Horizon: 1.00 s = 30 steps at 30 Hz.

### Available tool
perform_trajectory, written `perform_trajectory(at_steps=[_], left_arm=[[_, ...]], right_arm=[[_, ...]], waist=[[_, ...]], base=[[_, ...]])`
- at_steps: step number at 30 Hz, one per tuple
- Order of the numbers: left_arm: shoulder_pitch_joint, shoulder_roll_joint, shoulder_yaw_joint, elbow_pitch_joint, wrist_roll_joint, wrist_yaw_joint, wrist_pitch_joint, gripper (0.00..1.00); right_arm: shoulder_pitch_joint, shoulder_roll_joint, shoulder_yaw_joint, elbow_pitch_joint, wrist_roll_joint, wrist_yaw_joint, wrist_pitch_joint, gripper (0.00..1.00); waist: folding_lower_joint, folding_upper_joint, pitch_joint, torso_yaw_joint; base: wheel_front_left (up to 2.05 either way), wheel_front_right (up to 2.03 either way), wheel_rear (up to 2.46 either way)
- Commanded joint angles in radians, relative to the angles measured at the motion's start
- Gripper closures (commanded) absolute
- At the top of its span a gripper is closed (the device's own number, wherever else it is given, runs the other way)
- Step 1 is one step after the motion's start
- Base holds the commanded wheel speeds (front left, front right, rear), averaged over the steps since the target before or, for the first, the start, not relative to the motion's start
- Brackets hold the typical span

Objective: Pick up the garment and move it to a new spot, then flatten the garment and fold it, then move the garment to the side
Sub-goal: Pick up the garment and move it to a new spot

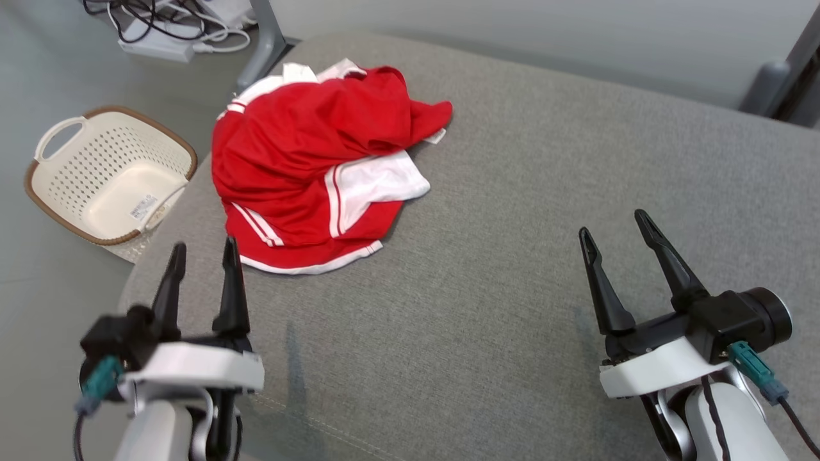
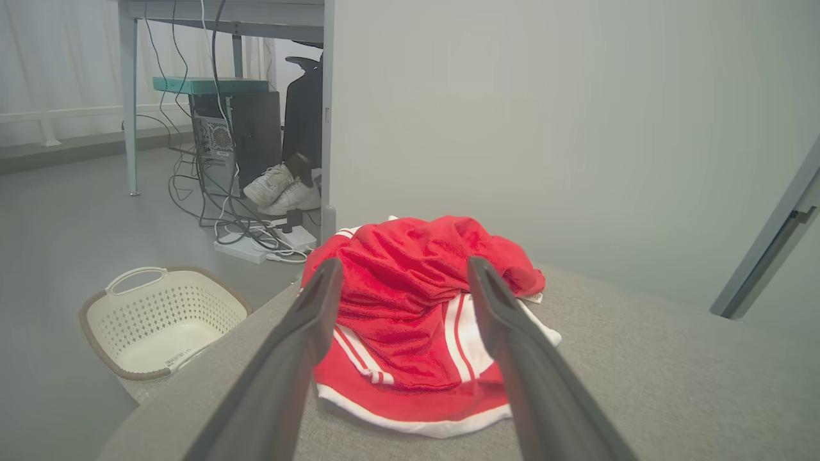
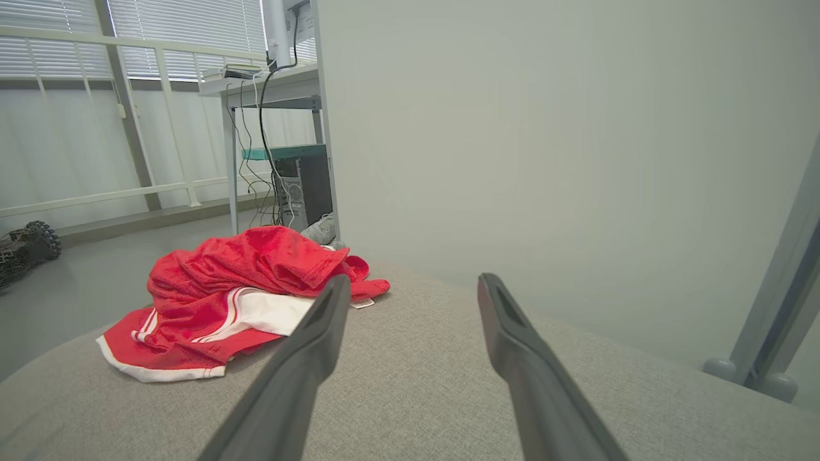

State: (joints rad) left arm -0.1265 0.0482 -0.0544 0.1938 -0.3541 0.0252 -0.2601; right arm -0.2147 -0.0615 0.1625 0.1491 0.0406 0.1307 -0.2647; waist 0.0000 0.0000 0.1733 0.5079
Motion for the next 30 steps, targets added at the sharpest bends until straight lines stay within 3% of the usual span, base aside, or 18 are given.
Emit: perform_trajectory(at_steps=[1,9,17,19,30], left_arm=[[-0.066,0.017,0.006,0.037,-0.005,-0.023,-0.003,0.0],[-0.344,0.114,0.01,0.193,-0.068,-0.108,0.165,0.0],[-0.578,0.183,0.002,0.346,-0.147,-0.129,0.443,0.0],[-0.617,0.212,-0.003,0.386,-0.142,-0.133,0.47,0.0],[-0.741,0.26,-0.014,0.588,-0.15,-0.135,0.536,0.0]], right_arm=[[-0.006,-0.005,-0.005,-0.016,-0.008,0.0,-0.003,0.0],[-0.059,-0.014,-0.007,-0.057,-0.023,0.0,-0.003,0.0],[-0.067,-0.026,-0.044,-0.081,-0.029,0.0,-0.003,0.0],[-0.073,-0.026,-0.053,-0.085,-0.034,0.0,-0.003,0.0],[-0.083,-0.015,-0.059,-0.096,-0.042,0.0,-0.003,0.0]], waist=[[0.0,0.0,0.06,-0.019],[0.0,0.0,0.172,-0.1],[0.0,0.0,0.227,-0.173],[0.0,0.0,0.239,-0.188],[0.0,0.0,0.286,-0.236]], base=[[0.0,0.0,0.0],[0.0,0.0,0.0],[0.0,0.0,0.0],[0.0,0.0,0.0],[0.0,0.0,0.0]])
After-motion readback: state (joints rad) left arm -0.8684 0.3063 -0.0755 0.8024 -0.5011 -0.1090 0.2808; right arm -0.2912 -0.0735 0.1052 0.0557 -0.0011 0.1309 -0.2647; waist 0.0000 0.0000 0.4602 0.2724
